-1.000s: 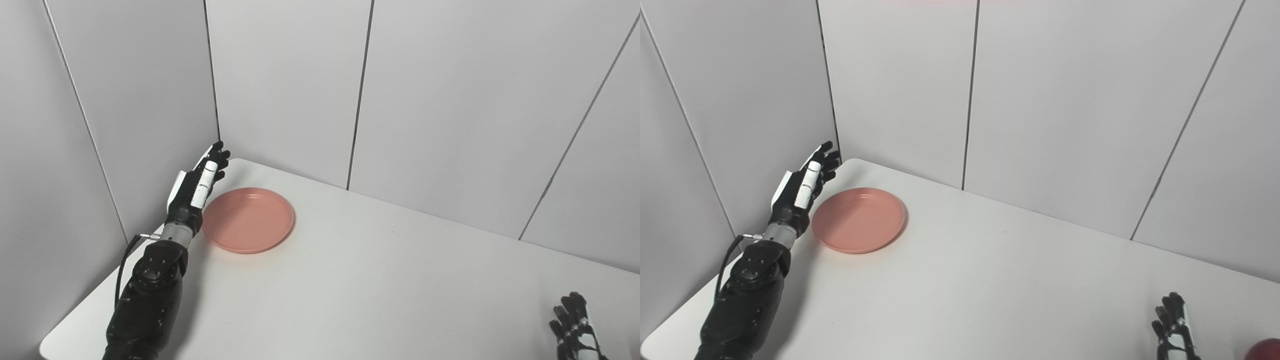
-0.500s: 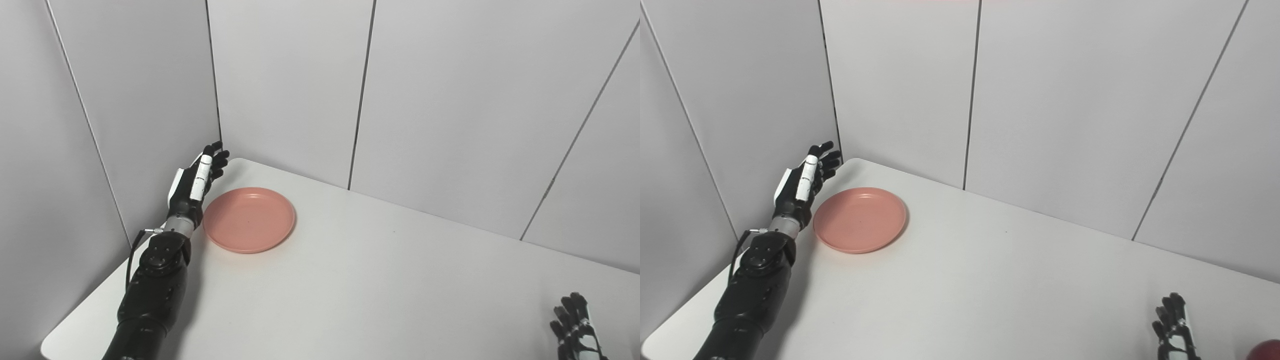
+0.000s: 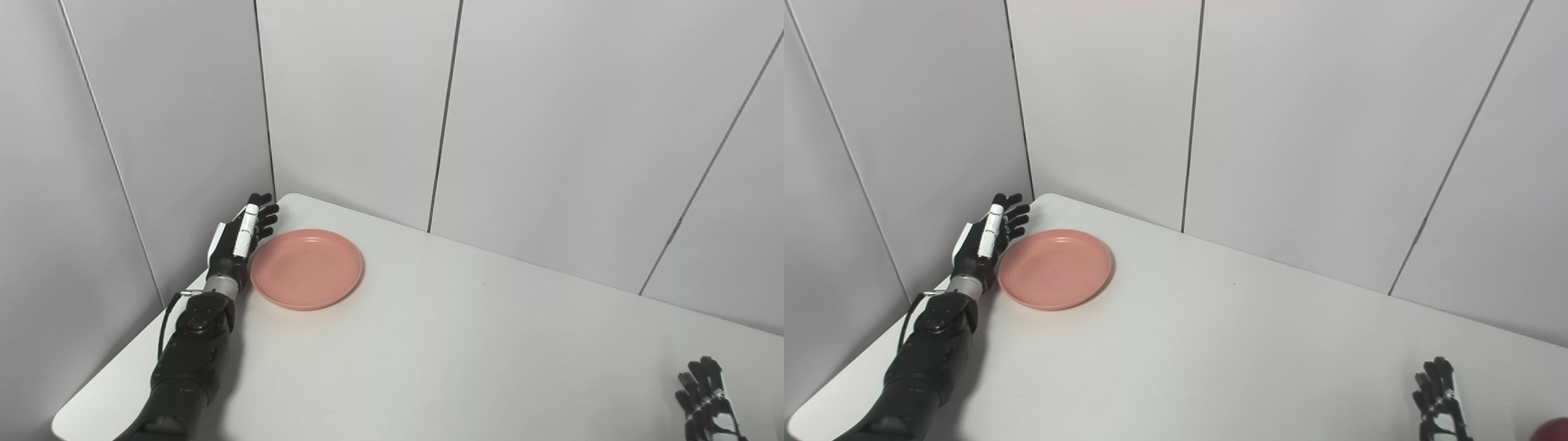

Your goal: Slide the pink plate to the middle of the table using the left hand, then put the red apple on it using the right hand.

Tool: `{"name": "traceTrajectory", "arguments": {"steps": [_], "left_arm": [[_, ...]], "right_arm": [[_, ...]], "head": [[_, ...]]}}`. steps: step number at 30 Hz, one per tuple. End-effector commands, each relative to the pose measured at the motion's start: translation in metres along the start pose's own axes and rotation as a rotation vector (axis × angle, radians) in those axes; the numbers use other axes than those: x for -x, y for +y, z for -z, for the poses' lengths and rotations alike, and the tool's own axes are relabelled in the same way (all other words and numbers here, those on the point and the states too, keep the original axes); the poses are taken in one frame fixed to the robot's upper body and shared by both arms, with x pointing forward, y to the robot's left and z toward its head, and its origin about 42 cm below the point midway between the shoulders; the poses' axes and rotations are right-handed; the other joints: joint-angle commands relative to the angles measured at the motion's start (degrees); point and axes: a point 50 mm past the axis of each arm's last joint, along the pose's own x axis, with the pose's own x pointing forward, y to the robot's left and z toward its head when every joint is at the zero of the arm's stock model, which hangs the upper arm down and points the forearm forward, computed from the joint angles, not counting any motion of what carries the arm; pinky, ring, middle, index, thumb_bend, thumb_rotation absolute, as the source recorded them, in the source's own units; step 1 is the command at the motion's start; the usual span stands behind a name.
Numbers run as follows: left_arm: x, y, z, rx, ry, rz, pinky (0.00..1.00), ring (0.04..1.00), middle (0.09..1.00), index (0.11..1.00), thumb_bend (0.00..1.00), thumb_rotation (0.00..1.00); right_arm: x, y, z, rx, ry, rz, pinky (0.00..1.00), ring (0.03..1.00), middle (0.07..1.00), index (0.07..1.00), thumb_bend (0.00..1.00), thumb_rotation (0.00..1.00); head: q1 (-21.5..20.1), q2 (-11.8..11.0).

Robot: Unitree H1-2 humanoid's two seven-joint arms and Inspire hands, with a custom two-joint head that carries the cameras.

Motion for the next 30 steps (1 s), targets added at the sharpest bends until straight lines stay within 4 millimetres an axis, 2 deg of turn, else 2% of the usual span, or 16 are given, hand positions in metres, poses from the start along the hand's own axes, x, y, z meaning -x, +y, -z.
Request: {"name": "traceTrajectory", "arguments": {"steps": [1,13,30], "left_arm": [[-0.022,0.009,-0.039,0.004,-0.130,0.002,0.87,0.861,0.842,0.836,0.75,1.00],[-0.021,0.000,-0.025,0.083,-0.080,0.042,0.90,0.876,0.859,0.860,0.76,1.00],[-0.017,-0.037,-0.019,0.120,-0.049,0.168,0.90,0.905,0.887,0.874,0.80,1.00]], "right_arm": [[0.002,-0.002,-0.001,0.006,-0.043,0.000,1.00,0.985,0.985,0.996,0.75,1.00],[0.003,-0.001,-0.004,0.000,-0.049,0.007,1.00,0.972,0.976,0.990,0.74,1.00],[0.001,0.001,-0.005,-0.001,-0.042,0.013,1.00,0.982,0.986,0.998,0.73,1.00]], "head": [[-0.2,-0.1],[-0.7,0.1],[-1.8,0.1]]}}
